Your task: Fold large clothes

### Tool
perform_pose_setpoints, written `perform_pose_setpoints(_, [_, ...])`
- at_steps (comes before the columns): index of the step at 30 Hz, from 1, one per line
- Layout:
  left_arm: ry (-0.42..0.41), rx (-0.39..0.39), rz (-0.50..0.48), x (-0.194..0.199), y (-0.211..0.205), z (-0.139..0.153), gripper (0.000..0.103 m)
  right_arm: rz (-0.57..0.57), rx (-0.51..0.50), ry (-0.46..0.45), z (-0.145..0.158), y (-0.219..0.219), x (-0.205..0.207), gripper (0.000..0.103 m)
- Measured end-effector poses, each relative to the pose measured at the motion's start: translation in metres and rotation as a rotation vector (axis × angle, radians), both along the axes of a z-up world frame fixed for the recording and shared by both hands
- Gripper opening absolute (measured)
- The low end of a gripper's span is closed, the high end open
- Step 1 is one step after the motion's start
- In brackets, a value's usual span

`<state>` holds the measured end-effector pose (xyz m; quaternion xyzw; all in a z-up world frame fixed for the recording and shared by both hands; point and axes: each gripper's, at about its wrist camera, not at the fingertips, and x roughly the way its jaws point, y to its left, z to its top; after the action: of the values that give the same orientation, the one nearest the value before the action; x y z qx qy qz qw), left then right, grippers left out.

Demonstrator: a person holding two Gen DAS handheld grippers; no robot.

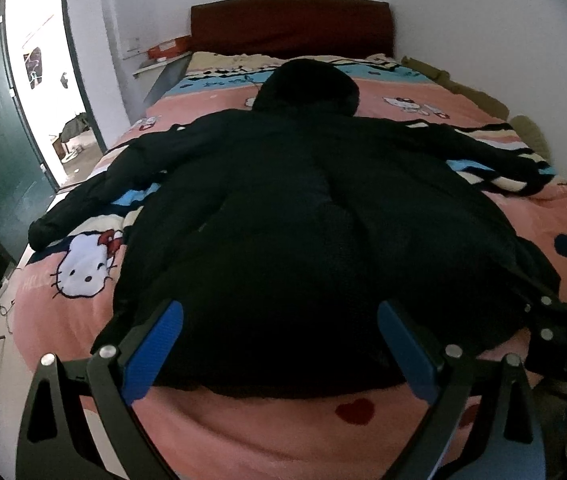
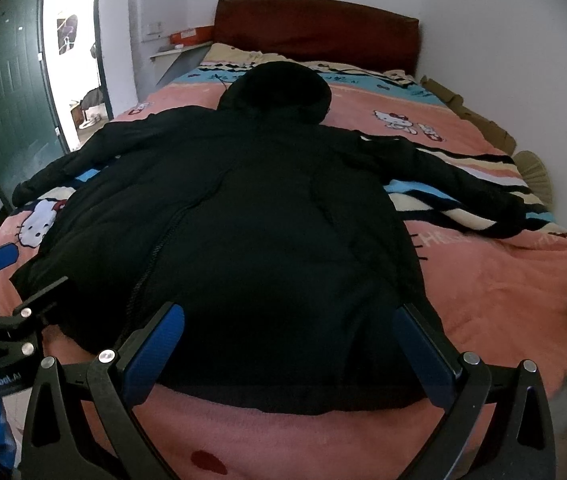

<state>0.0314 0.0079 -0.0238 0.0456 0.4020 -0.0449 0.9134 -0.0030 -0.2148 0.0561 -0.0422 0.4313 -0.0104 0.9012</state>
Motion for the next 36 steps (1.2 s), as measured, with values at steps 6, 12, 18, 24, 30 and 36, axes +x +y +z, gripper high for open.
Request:
perform_pose_setpoints(6, [-0.013,0.014,0.033,0.010,0.004,0.002,0.099,-0.004,0.000,0.007,-0.001,-0.005,0.006,0.103])
perform_pose_setpoints(12, [-0.019,0.018,0.040,0.017,0.006,0.005,0.099,0.003,-0.007,0.011,-0.003,-0.007,0.015,0.102])
perform_pose_setpoints(18, [0.002,0.020,0.041,0.029,0.008,0.004,0.099,0.018,-0.014,0.017,-0.006,-0.007,0.025,0.102])
perform_pose_setpoints(24, [0.018,0.020,0.034,0.040,0.008,0.002,0.099,0.024,-0.017,0.025,-0.007,-0.008,0.038,0.102])
perform_pose_setpoints(30, [0.029,0.027,0.043,0.051,0.010,0.000,0.099,0.015,-0.025,0.026,-0.009,-0.010,0.050,0.102])
perform_pose_setpoints(36, [0.056,0.033,0.058,0.064,0.011,-0.007,0.099,0.010,0.000,0.035,-0.013,-0.020,0.063,0.102])
